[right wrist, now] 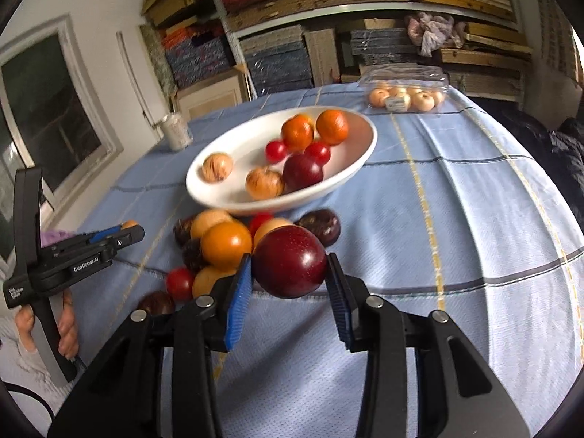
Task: Organize fruits
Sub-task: 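Grasp a small brown kiwi with the left gripper while the right gripper grasps a dark red plum, then carry both fruits onto the white plate and open both grippers, then withdraw both open grippers from the plate toward the fruit pile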
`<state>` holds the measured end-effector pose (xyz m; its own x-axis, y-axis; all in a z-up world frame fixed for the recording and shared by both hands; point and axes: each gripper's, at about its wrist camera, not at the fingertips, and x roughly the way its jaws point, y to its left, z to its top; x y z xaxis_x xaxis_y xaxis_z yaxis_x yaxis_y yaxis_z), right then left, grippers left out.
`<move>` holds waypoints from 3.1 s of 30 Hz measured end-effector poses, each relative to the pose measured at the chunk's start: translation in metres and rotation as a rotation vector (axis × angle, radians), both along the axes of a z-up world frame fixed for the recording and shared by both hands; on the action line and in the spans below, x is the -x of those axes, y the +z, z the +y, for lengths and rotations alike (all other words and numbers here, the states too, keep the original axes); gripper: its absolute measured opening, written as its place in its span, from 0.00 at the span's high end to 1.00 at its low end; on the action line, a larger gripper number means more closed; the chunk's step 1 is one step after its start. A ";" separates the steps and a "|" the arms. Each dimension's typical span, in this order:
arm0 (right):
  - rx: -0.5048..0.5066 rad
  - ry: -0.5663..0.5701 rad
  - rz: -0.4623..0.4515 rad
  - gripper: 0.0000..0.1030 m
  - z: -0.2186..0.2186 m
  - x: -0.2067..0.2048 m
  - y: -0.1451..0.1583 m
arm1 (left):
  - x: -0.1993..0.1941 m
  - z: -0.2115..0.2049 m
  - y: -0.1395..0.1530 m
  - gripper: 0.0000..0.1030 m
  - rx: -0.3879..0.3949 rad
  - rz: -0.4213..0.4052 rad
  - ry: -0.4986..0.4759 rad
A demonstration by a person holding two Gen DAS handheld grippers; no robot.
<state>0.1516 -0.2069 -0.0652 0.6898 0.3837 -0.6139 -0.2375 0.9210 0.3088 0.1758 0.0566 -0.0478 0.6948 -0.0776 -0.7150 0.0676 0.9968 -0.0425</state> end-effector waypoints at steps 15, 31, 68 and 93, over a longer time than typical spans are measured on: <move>0.033 0.004 -0.191 0.62 0.019 -0.070 0.096 | -0.109 -0.031 0.058 0.72 -0.020 -0.049 -0.008; 0.175 0.098 -0.061 0.62 0.077 -0.146 0.031 | -0.185 -0.033 0.012 0.72 0.039 0.054 -0.011; 0.042 -0.085 -0.287 0.21 -0.003 0.001 0.063 | 0.000 -0.013 0.030 0.55 -0.075 -0.013 0.006; -0.087 -0.166 -0.071 0.10 -0.039 0.010 0.006 | 0.051 -0.063 -0.028 0.47 -0.030 0.086 -0.229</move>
